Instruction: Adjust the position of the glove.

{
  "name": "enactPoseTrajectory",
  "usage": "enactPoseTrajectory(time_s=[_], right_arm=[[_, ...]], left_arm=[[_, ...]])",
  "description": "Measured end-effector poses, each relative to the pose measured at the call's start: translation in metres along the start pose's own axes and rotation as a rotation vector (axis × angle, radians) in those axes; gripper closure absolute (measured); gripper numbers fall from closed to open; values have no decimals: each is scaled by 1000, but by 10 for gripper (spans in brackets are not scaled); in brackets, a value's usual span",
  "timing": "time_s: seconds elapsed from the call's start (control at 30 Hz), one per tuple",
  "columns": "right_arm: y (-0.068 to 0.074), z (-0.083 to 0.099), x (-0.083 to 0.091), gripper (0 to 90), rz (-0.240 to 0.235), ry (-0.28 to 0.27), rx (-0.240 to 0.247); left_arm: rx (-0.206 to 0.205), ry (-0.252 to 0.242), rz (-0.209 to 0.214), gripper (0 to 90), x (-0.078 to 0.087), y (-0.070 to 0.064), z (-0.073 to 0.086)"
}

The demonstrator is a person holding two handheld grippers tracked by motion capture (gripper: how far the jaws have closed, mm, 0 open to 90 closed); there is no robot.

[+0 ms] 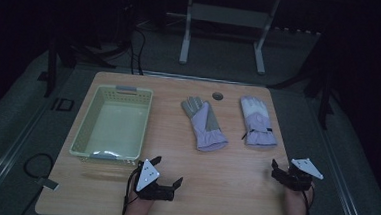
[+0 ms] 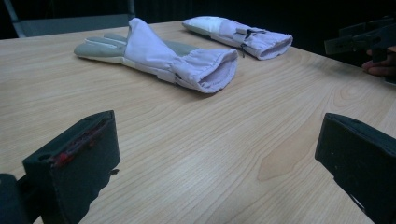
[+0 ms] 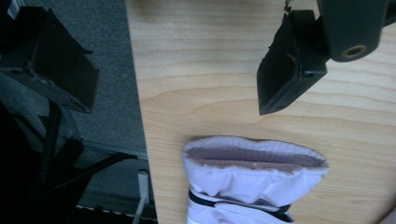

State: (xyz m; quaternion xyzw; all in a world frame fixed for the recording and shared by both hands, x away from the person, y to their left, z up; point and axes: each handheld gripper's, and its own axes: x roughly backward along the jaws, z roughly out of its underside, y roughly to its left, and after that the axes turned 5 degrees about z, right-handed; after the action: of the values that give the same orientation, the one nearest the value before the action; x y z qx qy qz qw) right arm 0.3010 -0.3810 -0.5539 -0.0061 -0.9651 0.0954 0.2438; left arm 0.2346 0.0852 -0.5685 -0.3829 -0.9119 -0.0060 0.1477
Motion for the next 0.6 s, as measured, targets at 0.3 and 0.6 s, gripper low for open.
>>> enactPoseTrajectory(time_s=[0.3, 0.6], right_arm=[[-3, -2, 0, 130, -15, 0, -23], [-10, -20, 4, 118, -53, 10, -39]], left_arm=[[-8, -2, -4, 0, 0, -1, 0], [-11, 3, -1, 0, -1, -1, 0]])
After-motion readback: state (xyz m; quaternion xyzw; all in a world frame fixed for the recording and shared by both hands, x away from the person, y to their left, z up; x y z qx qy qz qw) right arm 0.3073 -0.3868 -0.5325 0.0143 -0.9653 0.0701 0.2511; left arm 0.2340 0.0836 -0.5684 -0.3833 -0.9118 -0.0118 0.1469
